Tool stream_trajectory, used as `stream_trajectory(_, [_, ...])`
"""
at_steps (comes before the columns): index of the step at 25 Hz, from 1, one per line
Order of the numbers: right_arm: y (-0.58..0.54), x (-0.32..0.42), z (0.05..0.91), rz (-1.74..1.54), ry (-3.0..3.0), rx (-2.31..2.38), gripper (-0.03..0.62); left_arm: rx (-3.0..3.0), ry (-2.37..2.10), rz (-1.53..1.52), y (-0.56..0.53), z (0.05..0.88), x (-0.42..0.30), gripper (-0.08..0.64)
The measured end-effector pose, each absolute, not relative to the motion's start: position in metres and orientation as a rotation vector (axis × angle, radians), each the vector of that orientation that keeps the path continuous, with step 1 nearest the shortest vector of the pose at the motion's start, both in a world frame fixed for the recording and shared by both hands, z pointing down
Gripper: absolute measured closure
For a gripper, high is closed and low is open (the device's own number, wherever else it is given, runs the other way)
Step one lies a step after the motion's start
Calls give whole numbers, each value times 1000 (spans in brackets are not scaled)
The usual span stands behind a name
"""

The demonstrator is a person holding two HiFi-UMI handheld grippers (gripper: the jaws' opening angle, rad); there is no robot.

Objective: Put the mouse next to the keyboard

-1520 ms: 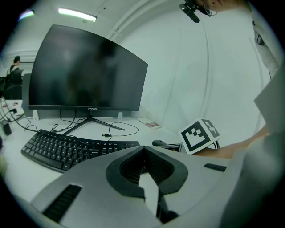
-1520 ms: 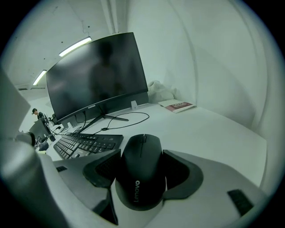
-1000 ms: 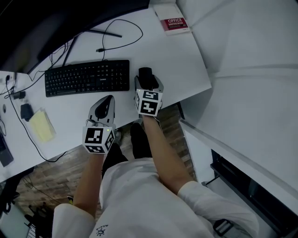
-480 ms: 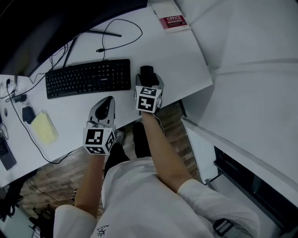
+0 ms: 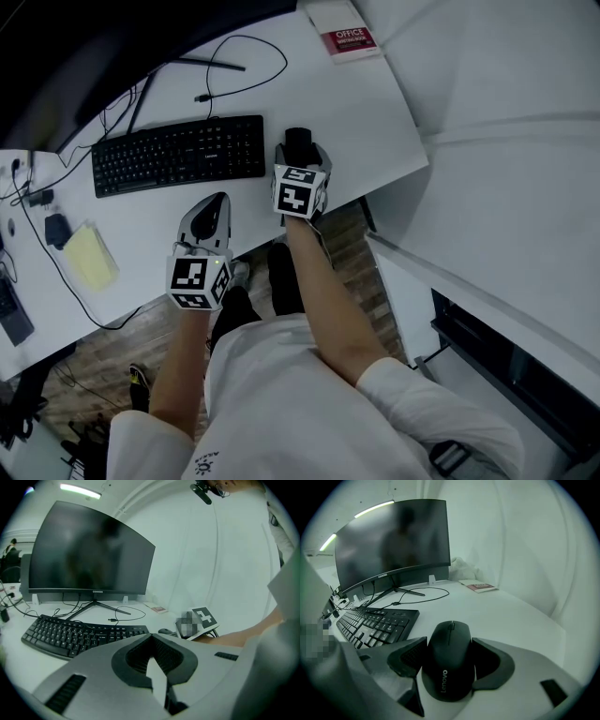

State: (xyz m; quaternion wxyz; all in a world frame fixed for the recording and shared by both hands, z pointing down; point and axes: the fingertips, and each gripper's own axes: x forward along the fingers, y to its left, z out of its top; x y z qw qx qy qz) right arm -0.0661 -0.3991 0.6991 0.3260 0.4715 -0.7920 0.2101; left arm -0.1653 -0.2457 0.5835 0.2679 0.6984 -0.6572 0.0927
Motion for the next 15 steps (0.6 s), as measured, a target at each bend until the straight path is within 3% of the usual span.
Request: stream_trajectory(15, [-396, -69, 700, 560, -2114, 1137, 275, 1932, -1754, 263, -240, 573, -164, 549])
